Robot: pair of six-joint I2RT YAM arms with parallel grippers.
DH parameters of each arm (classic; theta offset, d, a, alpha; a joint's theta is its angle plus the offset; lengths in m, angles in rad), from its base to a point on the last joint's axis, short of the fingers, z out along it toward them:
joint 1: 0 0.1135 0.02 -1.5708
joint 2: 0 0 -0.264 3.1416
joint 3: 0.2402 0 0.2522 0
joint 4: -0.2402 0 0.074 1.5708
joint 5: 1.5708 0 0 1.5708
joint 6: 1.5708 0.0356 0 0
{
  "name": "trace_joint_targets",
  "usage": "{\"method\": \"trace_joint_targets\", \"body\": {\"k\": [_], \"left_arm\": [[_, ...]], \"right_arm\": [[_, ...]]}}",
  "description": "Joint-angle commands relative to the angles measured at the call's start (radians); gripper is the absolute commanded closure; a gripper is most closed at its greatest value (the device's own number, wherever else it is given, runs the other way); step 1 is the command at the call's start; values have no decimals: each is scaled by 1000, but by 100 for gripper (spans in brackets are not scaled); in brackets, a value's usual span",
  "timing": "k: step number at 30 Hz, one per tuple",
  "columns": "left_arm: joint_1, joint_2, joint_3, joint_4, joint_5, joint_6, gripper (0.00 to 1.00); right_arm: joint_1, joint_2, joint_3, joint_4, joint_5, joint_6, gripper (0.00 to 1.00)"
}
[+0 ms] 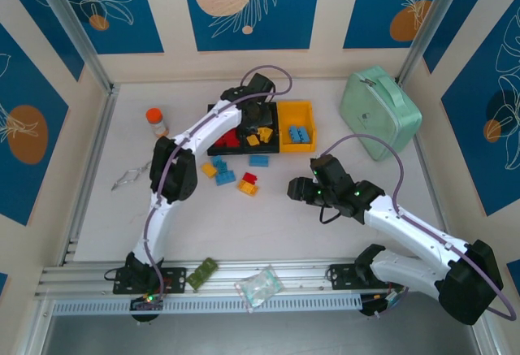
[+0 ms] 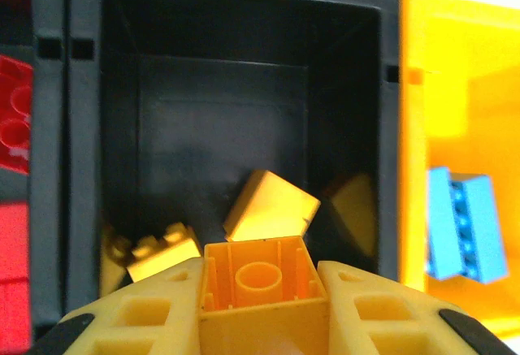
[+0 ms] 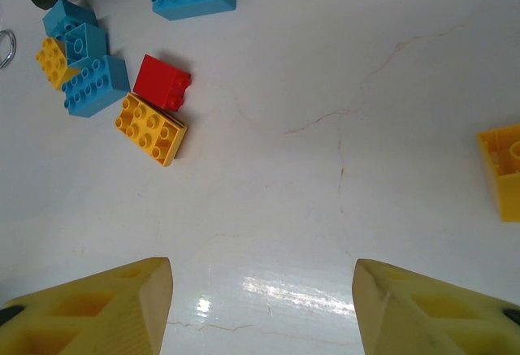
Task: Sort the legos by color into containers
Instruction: Place the lego in the container, then pick up the lego from the middle-right of the table.
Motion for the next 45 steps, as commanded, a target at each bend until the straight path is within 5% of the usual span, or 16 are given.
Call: {"method": "trace_joint_targets", "body": {"k": [1, 7, 12, 19, 32, 37, 45], "left_arm": [[23, 47, 73, -70, -47, 51, 67], [34, 75, 116, -71, -55, 89, 63], [34, 66, 136, -72, -40, 95, 44], [15, -28, 81, -58, -19, 115, 42], [-13, -446, -494, 211, 127, 150, 41], [-15, -570, -664, 272, 182, 148, 41], [-15, -767, -992, 461, 386, 102, 39]], "right_arm": [[-4, -21, -9, -19, 11, 14, 39], [-6, -22, -18, -15, 14, 22, 39], [-6, -11, -15, -13, 14, 23, 39], [-11, -4, 0, -25, 24, 14, 40], [-118, -6, 59, -161, 68, -33, 38], [-168, 31, 81, -205, 108, -54, 30], [-235, 182, 94, -158, 101, -121, 28]]}}
